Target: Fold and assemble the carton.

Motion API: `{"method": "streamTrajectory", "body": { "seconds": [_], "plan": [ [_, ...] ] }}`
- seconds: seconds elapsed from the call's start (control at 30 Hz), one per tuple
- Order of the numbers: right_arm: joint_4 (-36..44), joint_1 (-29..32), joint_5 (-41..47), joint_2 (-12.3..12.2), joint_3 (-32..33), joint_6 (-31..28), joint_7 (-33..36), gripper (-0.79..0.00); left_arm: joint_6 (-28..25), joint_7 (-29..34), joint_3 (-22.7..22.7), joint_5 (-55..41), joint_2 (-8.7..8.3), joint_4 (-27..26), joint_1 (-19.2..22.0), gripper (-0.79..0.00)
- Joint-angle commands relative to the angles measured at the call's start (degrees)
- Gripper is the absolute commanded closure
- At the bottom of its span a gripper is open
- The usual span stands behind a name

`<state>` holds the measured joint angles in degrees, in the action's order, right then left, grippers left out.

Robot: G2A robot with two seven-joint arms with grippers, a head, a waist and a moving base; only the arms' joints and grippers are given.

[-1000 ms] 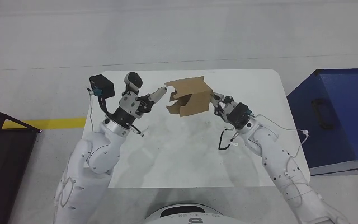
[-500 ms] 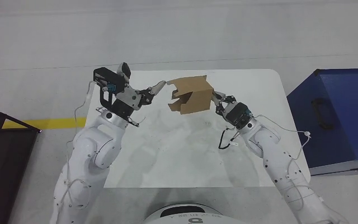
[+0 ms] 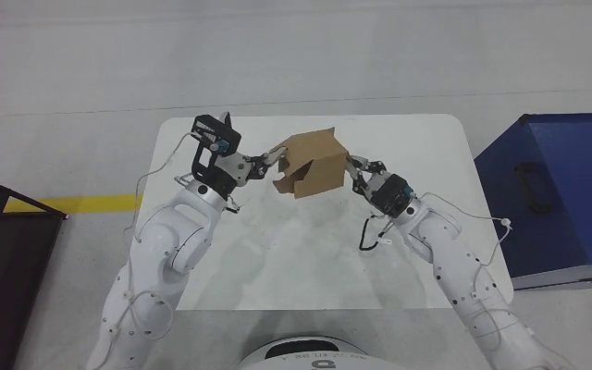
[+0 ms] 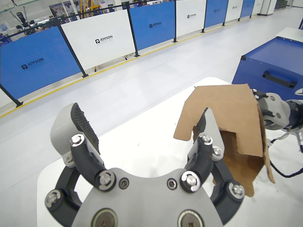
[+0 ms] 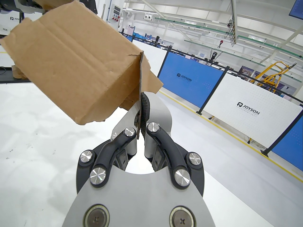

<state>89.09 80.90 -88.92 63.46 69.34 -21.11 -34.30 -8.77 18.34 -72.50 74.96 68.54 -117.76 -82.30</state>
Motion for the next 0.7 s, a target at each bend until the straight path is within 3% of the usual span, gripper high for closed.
{"method": "streamTrajectory", "body": {
  "seconds": [0.0, 0.5, 0.67],
  "plan": [
    [0.3, 0.0, -0.1, 0.0, -0.1, -0.3, -0.4, 0.0, -0.2, 0.1, 0.3, 1.4, -0.02, 0.2, -0.1, -0.785],
    [2.3, 0.7, -0.5, 0.1, -0.5, -1.4, -0.5, 0.0, -4.1, 0.0, 1.2, 0.8, -0.1, 0.1, -1.6, -0.785],
    [1.2, 1.4, 3.0, 0.0, 0.6, -3.7, -3.0, 0.0, -4.5, -1.9, -0.8, -1.3, -0.23, -0.5, -2.7, -0.785]
  ]
}}
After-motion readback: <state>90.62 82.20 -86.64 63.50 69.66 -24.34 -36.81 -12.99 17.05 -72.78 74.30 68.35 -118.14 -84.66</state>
